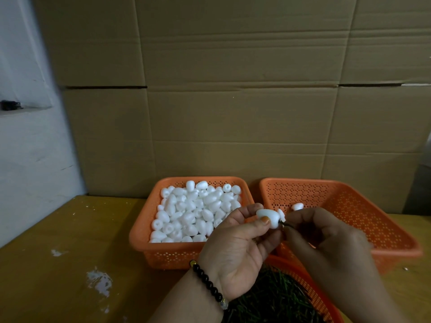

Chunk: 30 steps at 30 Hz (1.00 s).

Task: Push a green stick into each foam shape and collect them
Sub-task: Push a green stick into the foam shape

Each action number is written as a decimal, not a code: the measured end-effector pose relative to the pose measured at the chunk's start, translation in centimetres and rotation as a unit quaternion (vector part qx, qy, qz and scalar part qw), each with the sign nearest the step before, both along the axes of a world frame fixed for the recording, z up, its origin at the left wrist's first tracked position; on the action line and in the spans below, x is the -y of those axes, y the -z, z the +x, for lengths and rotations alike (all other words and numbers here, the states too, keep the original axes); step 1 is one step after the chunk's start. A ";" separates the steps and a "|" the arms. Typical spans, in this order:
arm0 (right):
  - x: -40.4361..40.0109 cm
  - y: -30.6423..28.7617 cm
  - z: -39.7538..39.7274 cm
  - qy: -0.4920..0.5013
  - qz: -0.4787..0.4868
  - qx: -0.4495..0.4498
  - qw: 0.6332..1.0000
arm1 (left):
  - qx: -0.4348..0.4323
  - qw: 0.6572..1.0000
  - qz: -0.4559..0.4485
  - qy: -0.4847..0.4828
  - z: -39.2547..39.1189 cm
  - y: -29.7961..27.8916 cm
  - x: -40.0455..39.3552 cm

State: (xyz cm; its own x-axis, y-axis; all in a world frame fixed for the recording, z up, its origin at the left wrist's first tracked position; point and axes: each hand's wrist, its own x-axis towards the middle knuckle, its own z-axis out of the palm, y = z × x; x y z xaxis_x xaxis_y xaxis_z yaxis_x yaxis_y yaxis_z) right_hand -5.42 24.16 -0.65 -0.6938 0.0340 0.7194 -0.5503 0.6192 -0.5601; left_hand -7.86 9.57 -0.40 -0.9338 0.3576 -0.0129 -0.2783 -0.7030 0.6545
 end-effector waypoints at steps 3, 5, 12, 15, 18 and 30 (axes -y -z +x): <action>0.1 -0.1 0.1 0.004 0.016 -0.018 1.000 | -0.001 1.000 -0.004 -0.001 0.1 0.0 0.0; 0.0 -0.1 0.1 0.000 0.019 -0.028 0.999 | -0.001 1.000 -0.002 -0.001 0.1 0.0 0.0; -0.1 -0.2 0.1 -0.001 0.034 -0.030 0.999 | -0.005 1.000 0.001 0.000 0.1 -0.1 0.0; 0.0 -0.2 0.1 0.002 0.036 -0.034 0.999 | -0.010 1.000 0.000 0.000 0.2 0.0 -0.1; -0.1 -0.1 0.1 0.001 0.033 -0.032 0.999 | -0.012 1.000 -0.004 -0.002 0.2 0.0 -0.2; -0.2 0.2 0.0 -0.005 0.036 -0.013 0.999 | -0.008 1.000 -0.005 -0.003 0.3 0.2 -0.4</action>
